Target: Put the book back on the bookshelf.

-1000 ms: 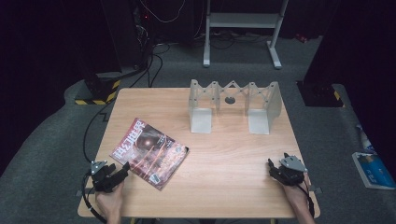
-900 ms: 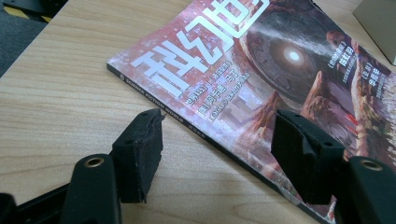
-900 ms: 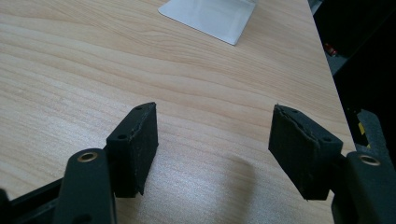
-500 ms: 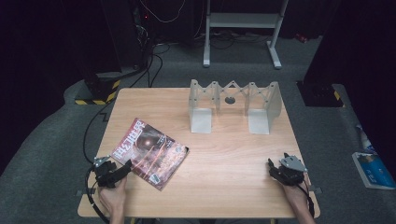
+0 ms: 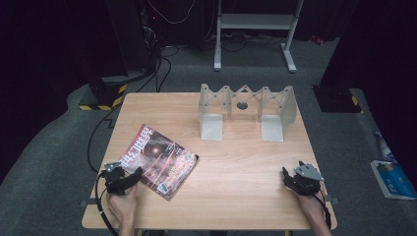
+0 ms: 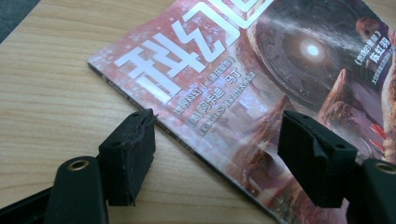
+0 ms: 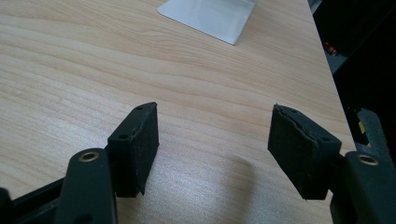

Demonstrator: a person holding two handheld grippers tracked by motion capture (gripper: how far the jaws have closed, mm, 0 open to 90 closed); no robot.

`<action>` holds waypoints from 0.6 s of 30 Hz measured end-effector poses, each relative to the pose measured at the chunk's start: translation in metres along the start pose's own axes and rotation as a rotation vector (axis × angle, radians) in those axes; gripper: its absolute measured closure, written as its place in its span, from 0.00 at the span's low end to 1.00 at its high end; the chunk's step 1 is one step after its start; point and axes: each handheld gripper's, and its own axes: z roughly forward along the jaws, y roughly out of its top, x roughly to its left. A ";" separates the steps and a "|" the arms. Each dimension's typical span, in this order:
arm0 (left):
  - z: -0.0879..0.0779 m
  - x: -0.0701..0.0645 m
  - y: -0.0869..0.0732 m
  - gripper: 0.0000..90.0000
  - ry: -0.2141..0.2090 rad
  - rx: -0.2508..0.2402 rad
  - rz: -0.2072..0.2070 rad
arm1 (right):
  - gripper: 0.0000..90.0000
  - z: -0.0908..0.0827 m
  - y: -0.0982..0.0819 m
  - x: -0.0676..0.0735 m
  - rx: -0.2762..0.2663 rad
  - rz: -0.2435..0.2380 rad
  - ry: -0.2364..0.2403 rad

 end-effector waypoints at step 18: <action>0.004 -0.009 0.001 0.29 0.041 0.021 0.082 | 0.34 0.000 0.003 -0.007 0.079 0.155 0.069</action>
